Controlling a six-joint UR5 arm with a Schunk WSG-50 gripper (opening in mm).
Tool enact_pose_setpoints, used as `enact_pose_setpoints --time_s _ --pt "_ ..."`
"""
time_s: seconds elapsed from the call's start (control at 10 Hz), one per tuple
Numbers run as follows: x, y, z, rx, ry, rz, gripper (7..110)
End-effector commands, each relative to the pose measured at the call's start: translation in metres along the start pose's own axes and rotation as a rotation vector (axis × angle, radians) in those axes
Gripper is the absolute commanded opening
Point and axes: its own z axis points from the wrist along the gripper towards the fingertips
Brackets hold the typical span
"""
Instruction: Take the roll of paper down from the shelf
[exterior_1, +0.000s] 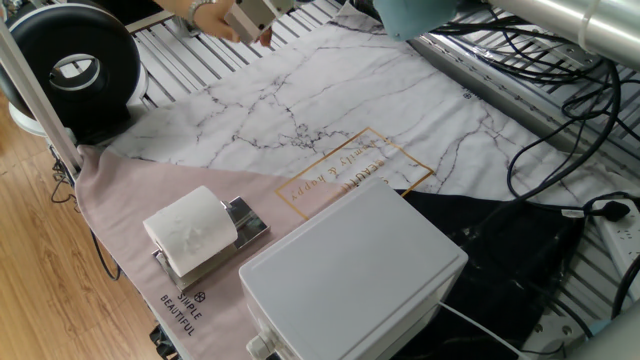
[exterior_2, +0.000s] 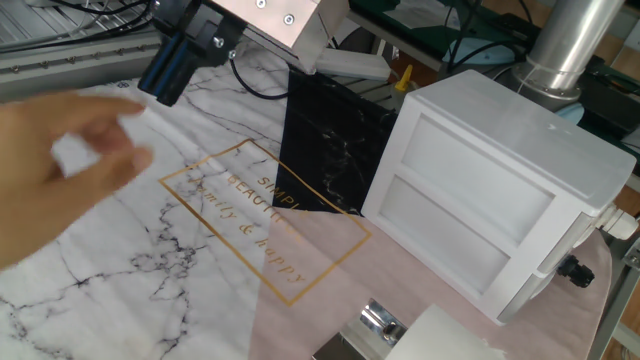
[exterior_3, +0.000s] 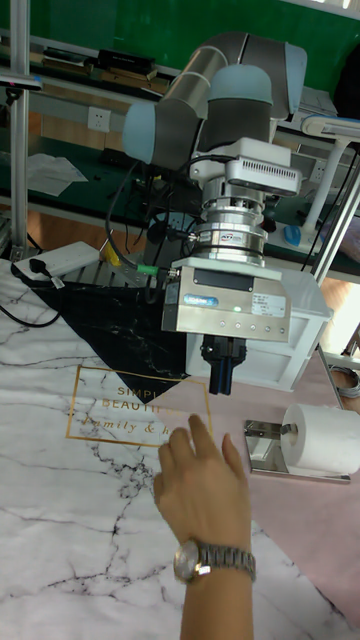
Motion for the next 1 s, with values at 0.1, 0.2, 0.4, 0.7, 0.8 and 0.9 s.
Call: enact_pose_setpoints --time_s 0.1,0.2,0.4,0.7,0.8,0.9 --pt "0.027 0.0 -0.001 -0.001 0.104 0.03 7" --pt "0.026 -0.003 -0.001 0.006 0.1 0.021 7" --pt "0.019 -0.013 -0.001 0.034 0.066 -0.025 7" --pt "0.022 -0.013 -0.001 0.035 0.078 -0.04 7" --pt "0.019 -0.001 -0.001 -0.008 0.068 0.017 7" --pt "0.022 0.008 -0.001 -0.044 0.081 0.079 7"
